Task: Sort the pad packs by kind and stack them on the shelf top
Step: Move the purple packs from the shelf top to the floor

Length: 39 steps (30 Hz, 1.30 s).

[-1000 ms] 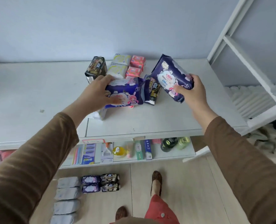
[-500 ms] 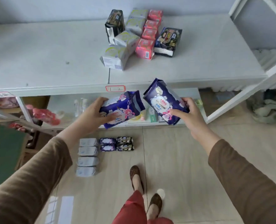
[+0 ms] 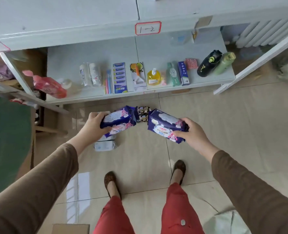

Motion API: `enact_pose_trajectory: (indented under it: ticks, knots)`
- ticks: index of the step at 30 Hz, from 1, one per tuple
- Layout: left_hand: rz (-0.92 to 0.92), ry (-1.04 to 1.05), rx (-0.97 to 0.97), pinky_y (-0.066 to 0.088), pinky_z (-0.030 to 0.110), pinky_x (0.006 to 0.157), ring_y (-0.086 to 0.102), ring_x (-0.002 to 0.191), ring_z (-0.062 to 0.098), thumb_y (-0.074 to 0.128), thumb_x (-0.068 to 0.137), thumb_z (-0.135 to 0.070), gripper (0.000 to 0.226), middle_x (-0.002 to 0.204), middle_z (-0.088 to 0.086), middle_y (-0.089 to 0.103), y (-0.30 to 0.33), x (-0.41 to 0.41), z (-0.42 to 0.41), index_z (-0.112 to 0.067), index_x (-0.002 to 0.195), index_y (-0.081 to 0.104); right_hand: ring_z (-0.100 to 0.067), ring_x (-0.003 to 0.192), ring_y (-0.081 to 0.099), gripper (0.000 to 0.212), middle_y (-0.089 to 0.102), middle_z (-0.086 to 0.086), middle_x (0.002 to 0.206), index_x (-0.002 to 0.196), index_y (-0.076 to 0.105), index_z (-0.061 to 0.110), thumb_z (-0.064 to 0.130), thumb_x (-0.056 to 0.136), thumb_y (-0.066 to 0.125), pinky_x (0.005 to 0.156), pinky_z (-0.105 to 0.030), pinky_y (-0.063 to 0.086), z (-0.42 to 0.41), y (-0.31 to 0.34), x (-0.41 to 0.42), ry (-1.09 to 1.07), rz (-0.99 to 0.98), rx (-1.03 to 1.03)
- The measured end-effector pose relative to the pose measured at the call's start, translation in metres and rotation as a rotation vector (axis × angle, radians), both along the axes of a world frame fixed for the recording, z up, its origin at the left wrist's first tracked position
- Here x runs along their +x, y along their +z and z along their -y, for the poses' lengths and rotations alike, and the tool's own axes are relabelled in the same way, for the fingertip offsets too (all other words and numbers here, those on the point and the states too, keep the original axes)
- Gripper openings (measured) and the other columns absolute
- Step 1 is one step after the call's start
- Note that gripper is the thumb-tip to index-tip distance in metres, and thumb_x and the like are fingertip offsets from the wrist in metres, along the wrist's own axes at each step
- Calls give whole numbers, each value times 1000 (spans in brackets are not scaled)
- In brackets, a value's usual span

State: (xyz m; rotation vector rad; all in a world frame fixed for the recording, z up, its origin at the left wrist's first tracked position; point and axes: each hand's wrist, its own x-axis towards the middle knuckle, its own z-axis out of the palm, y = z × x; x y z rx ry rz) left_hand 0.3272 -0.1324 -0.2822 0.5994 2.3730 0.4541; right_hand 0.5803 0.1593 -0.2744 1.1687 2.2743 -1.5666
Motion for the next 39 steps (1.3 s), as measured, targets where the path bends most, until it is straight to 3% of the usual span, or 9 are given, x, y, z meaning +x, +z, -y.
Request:
enact_pose_trajectory:
  ticks: [7, 11, 13, 16, 20, 25, 31, 39]
  knots:
    - [-11, -20, -51, 47, 46, 96, 53, 108, 34, 73, 81, -36, 62, 120, 9, 53, -124, -31, 64, -27, 137, 49, -15, 102, 59, 54, 54, 3, 113, 125, 58, 28, 16, 77, 79, 82, -26, 43, 106, -101, -17, 120, 174, 120]
    - [-7, -74, -40, 48, 36, 83, 58, 101, 30, 73, 82, -35, 58, 117, 6, 55, -211, -37, 72, -22, 135, 50, -12, 103, 56, 57, 51, 9, 116, 129, 55, 28, 19, 77, 77, 79, -24, 39, 142, -176, -26, 243, 218, 194]
    - [-12, -118, -32, 45, 32, 76, 59, 97, 28, 73, 82, -32, 53, 114, 6, 56, -256, -36, 68, -18, 130, 53, -12, 105, 56, 55, 52, 8, 117, 128, 55, 28, 19, 78, 76, 80, -27, 43, 153, -219, -32, 311, 233, 237]
    - [-19, -156, -36, 50, 37, 74, 60, 92, 28, 73, 81, -30, 44, 108, 8, 58, -322, -37, 55, -14, 118, 55, -16, 106, 58, 54, 53, 5, 122, 130, 55, 26, 17, 80, 73, 83, -32, 49, 161, -286, -43, 419, 242, 294]
    - [-63, -217, -36, 45, 34, 69, 58, 88, 30, 72, 80, -24, 39, 104, 10, 57, -408, -46, 38, -11, 112, 54, -19, 106, 58, 56, 53, 2, 124, 132, 54, 22, 15, 80, 71, 77, -26, 45, 164, -372, -59, 481, 235, 331]
    - [-145, -349, -74, 49, 40, 75, 59, 94, 33, 65, 84, -16, 36, 111, 11, 56, -500, -61, 20, -12, 117, 52, -21, 104, 59, 56, 54, 0, 124, 133, 54, 20, 11, 79, 68, 75, -24, 41, 165, -463, -76, 475, 212, 329]
    - [-264, -459, -95, 45, 44, 82, 59, 89, 37, 61, 84, -15, 36, 111, 13, 57, -565, -81, 13, -10, 117, 48, -24, 97, 61, 48, 55, -1, 122, 125, 54, 17, 3, 80, 63, 73, -34, 50, 168, -533, -95, 466, 143, 326]
    - [-516, -532, -179, 37, 42, 90, 51, 106, 29, 68, 80, -43, 56, 116, 6, 56, -594, -94, 27, -17, 125, 48, -27, 93, 62, 49, 52, -3, 122, 121, 51, 14, -4, 78, 63, 71, -37, 49, 175, -572, -127, 387, 83, 350]
